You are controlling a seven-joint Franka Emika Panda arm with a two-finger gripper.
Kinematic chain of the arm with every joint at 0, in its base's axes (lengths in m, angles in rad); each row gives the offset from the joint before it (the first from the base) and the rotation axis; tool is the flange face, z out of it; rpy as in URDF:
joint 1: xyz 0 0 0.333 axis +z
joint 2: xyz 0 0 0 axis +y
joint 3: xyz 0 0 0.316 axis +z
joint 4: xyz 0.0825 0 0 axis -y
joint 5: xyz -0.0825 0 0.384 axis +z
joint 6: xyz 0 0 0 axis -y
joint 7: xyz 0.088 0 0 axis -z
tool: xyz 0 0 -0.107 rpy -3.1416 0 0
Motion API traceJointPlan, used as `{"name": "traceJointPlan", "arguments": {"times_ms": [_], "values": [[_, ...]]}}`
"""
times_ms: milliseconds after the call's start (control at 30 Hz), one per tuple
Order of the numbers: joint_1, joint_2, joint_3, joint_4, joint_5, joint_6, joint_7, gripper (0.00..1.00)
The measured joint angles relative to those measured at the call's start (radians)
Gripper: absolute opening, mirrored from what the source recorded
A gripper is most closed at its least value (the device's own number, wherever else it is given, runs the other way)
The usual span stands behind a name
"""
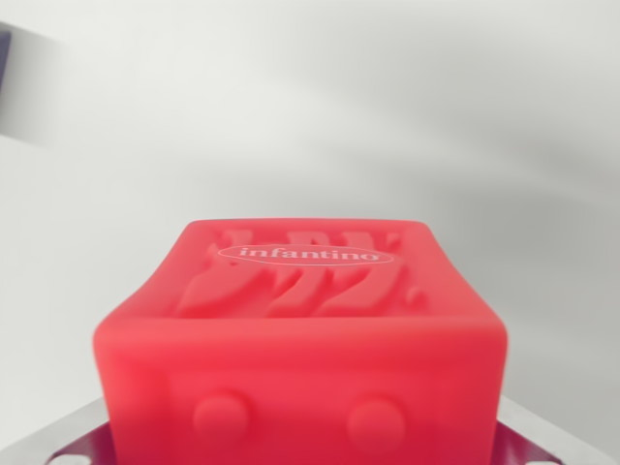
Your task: Destack cube
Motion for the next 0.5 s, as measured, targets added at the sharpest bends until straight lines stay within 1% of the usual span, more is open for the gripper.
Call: {"name": "traceJointPlan", "arguments": {"times_ms": [500], "values": [[-0.031,0.003,-0.031,-0.009,0.002,0.013,-0.114,0.00]]}}
